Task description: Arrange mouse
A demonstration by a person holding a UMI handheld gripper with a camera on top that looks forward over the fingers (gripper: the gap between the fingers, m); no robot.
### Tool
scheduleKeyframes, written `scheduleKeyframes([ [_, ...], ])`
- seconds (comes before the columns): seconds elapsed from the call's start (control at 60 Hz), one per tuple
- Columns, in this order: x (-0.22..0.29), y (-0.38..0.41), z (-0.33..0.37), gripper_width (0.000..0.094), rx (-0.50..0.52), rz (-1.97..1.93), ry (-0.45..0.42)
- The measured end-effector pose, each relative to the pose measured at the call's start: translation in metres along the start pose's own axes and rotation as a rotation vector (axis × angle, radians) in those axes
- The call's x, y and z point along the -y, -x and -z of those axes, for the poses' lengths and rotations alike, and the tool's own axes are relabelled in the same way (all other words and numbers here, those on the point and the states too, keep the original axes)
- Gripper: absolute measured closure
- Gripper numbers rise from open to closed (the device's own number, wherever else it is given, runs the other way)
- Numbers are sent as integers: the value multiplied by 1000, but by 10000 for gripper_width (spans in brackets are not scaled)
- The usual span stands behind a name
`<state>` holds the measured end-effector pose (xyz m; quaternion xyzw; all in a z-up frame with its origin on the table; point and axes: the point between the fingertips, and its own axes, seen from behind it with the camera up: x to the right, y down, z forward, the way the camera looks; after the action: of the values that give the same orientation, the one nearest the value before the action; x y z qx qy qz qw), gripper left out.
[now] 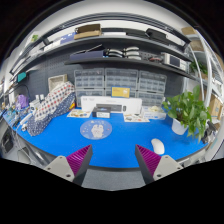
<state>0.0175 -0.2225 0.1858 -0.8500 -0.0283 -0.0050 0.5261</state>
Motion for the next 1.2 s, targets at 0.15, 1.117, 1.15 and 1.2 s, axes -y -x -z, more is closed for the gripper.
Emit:
scheduleKeyframes([
  [0.15,-47,-20,-8,60,-6,-2,80],
  [1.117,-112,-251,-224,198,-90,-51,313],
  [1.15,-111,-249,-228,231,-77,-62,312],
  [1.2,-111,-247,-231,295,-63,-80,319],
])
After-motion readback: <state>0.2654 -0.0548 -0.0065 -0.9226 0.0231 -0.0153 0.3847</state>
